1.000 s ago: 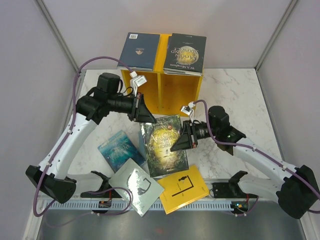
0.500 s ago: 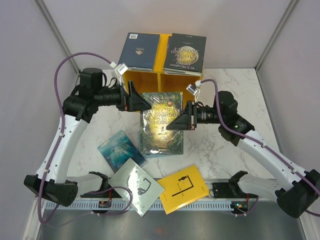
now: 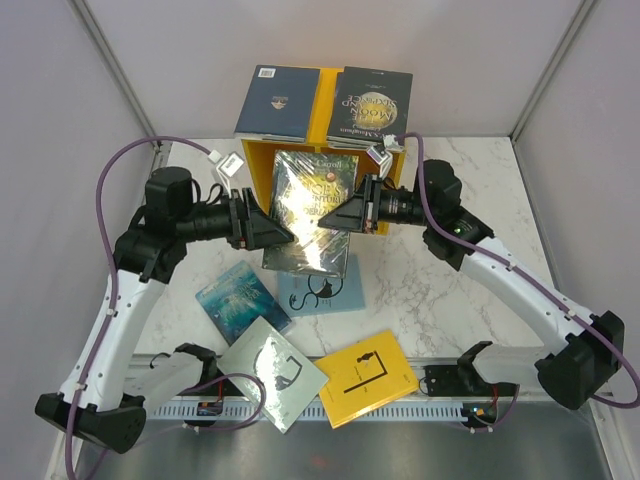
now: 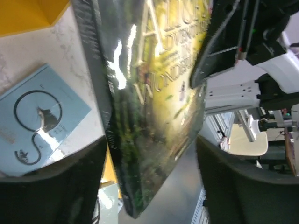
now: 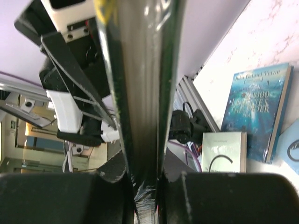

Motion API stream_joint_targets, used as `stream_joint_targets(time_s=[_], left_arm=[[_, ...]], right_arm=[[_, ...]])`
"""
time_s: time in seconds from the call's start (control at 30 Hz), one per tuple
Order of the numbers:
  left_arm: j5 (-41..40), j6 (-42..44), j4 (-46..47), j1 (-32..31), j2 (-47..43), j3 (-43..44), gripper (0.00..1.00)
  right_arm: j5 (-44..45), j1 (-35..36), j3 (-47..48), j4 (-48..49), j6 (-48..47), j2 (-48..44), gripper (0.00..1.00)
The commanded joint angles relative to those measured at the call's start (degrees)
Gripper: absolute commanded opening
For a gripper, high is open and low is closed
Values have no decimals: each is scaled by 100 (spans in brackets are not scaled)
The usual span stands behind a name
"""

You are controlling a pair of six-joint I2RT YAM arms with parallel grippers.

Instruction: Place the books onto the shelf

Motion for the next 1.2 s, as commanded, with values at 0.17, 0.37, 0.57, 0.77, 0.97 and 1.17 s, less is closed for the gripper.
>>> stream_joint_targets(time_s=[0.17,0.37,0.57,0.77,0.97,1.17], left_arm=[[795,-1671,1746,21,-269,-452,22],[980,-2295,2590,56,-199,-401,2],[1761,-2393,2434,951,599,635,2],[1613,-2340,2635,1233,1670,2233,2],[1710,-2612,2995,1567,3077,4218,2],[2113,-3322,3163,1858,4563,5601,2]], right_arm=[[184,-3,657,1039,366,170,0],[228,-3,797,1145,568,249,0],[96,-29,1498,663,499,451,69],[-141,-555,1905,240,366,461,98],[-668,-1276,2247,257,445,618,98],[-634,-1417,2301,345,437,724,98]])
